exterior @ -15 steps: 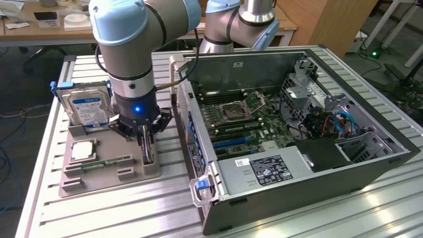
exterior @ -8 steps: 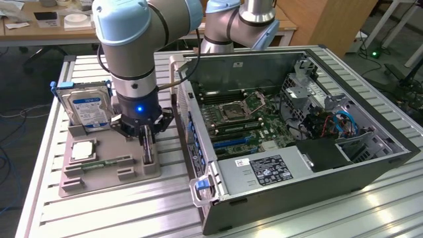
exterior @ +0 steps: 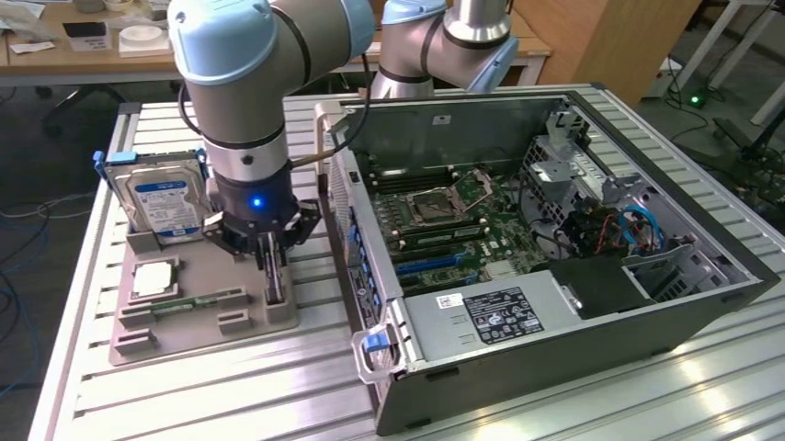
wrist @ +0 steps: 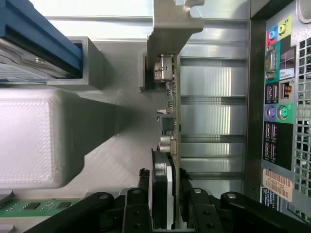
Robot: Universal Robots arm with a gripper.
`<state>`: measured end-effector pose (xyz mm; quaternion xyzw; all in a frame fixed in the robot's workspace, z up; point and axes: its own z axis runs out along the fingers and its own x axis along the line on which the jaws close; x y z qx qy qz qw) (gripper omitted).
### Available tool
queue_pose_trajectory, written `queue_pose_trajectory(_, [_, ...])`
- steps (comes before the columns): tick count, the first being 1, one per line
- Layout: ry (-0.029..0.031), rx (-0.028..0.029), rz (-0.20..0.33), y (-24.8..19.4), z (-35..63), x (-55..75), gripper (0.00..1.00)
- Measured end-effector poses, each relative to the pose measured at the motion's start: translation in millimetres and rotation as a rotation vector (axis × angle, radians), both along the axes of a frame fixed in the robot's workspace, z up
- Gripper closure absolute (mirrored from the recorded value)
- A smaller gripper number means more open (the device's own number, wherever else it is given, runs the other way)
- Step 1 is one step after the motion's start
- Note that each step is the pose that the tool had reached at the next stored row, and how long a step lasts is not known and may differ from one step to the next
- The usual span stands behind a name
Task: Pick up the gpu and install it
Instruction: 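Pick up the gpu and move the gpu toward the slot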
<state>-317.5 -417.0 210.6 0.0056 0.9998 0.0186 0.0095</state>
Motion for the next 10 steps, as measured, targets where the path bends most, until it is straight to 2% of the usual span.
queue_pose_trajectory(10, [0.0001, -0.0001, 0.0, 0.6, -3.3, 0.2, 0.64])
